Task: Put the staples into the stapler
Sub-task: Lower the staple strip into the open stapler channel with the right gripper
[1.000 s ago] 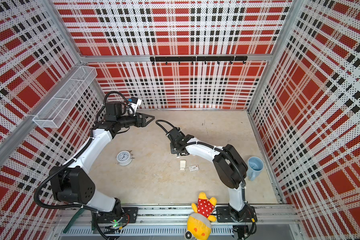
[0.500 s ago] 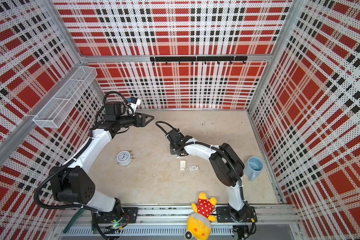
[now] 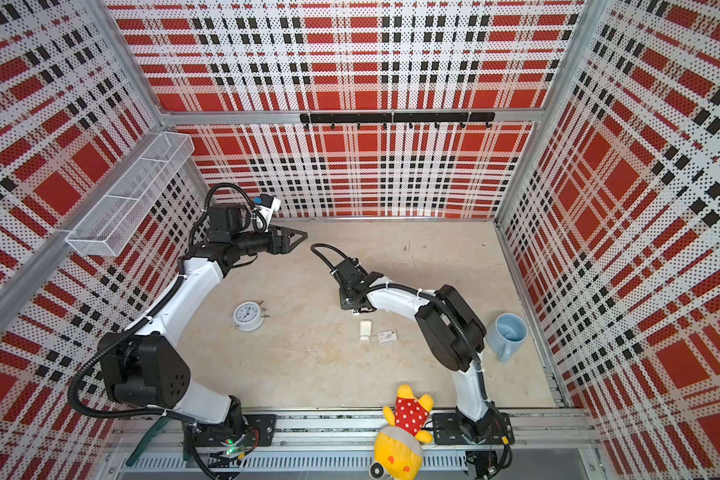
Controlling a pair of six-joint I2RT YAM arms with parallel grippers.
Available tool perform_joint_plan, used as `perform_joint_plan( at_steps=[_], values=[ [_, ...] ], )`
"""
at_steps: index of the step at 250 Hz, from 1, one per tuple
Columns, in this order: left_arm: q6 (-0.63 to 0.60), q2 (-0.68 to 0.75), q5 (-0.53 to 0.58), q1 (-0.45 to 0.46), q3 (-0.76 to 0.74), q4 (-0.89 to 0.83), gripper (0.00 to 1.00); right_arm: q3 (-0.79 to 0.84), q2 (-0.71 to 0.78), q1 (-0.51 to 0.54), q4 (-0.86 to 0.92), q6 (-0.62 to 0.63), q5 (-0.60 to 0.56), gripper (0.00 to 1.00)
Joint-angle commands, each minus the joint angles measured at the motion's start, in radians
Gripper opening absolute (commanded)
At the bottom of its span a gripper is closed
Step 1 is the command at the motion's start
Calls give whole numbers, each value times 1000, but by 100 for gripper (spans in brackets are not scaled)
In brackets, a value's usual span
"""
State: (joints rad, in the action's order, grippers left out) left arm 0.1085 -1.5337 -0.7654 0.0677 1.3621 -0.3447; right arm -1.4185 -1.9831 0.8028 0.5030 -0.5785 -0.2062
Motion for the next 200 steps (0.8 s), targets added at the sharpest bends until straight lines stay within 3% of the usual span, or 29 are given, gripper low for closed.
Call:
perform_joint_plan(
  at_steps=[1, 200],
  values=[
    [14, 15, -15, -11, -14, 23, 75, 3, -22, -1, -29, -19, -4, 17],
    [19, 12, -18, -11, -10, 26, 75, 9, -48, -1, -14, -18, -24, 17]
  ],
)
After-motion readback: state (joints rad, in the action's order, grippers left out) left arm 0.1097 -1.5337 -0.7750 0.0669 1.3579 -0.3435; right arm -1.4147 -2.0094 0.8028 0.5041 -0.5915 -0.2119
